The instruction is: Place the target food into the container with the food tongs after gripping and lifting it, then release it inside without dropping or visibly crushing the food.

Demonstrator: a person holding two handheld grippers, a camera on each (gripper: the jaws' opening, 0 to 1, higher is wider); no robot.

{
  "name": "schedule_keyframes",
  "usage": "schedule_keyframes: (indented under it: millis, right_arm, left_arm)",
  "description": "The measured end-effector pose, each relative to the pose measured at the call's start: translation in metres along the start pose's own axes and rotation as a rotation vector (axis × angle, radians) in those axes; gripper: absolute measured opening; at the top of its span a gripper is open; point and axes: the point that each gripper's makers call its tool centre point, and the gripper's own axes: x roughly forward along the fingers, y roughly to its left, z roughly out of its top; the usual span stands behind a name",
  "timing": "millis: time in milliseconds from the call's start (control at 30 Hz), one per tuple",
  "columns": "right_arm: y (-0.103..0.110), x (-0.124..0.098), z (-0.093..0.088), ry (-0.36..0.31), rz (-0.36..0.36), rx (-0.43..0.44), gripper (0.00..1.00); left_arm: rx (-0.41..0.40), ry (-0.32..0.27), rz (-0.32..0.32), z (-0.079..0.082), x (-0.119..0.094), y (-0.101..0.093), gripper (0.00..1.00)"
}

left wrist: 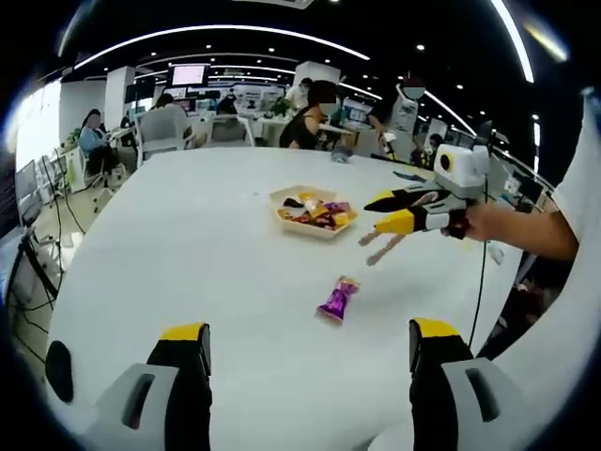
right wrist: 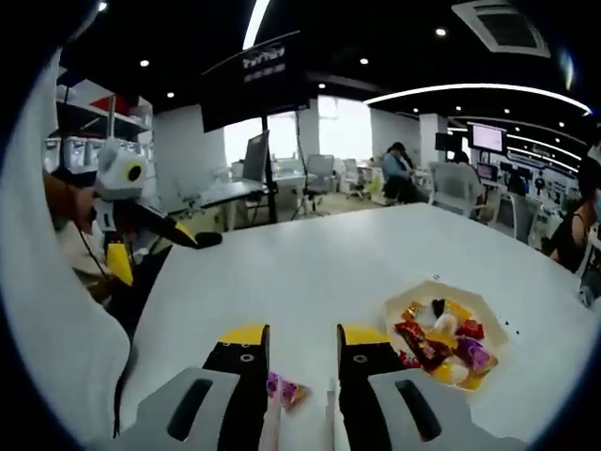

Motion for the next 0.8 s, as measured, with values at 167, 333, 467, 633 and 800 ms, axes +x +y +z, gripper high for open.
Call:
schedule_keyframes:
  millis: [167, 333, 467, 633, 800]
  right_arm:
    - [0.001, 0.01, -0.012, 0.036, 0.013, -0.021, 0.22]
    - [0.01, 0.012, -0.026, 0.072, 0.065, -0.008, 0.22]
    - [0.006, 0.005, -0.034, 0.095, 0.051, -0.006, 0.22]
    - [-0.013, -0.025, -0.058, 0.139, -0.02, 0.039, 0.23]
    - [-0.021, -0.045, -0.068, 0.142, -0.084, 0.074, 0.24]
  left_arm:
    - [-0.011, -0.013, 0.029, -0.002, -0.004, 0.006, 0.87]
    - [-0.03, -0.026, 0.035, -0.003, -0.01, 0.005, 0.87]
    - [-0.018, -0.017, 0.046, -0.004, -0.012, 0.009, 0.87]
    - [-0.051, -0.025, 0.051, -0.006, -0.008, 0.013, 0.87]
    - [-0.038, -0.017, 0.029, -0.004, 0.0, 0.01, 0.87]
